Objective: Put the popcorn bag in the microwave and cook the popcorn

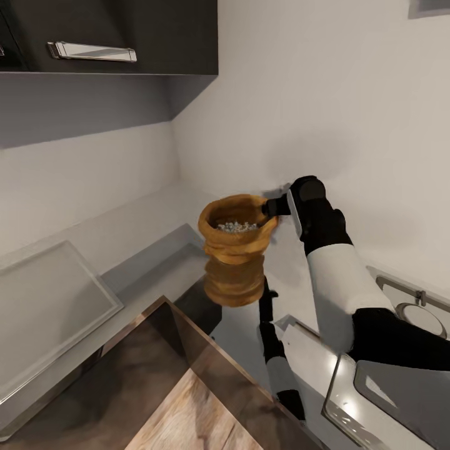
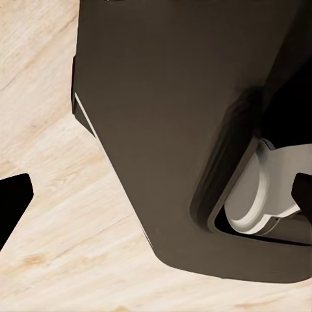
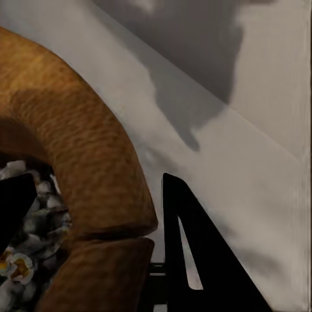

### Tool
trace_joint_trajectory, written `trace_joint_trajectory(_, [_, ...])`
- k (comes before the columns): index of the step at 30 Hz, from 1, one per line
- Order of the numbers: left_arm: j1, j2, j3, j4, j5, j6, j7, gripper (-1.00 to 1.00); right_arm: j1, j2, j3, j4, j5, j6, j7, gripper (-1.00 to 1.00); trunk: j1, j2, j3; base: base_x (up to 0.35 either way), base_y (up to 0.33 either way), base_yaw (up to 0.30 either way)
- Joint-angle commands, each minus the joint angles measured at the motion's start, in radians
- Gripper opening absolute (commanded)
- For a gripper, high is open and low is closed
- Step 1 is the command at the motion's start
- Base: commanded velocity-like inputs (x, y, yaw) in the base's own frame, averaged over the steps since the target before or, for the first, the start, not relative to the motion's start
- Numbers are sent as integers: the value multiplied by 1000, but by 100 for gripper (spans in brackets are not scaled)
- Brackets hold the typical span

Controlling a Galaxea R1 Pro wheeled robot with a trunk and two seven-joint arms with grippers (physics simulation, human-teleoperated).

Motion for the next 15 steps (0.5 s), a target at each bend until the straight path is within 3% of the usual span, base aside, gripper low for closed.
trace_joint_trajectory(1, [0, 0, 1, -1, 6, -2, 0, 100, -12, 1, -5, 5, 9, 3, 10, -100, 0, -1, -1, 0, 0, 0])
trace_joint_trajectory(9, [0, 1, 1, -1, 6, -1, 0, 100, -175, 1, -62, 212, 9, 3, -6, -100, 0, -1, -1, 0, 0, 0])
trace_joint_trajectory(15, [0, 1, 2, -1, 6, -1, 0, 100, -221, 1, -112, 303, 8, 3, -37, -100, 0, -1, -1, 0, 0, 0])
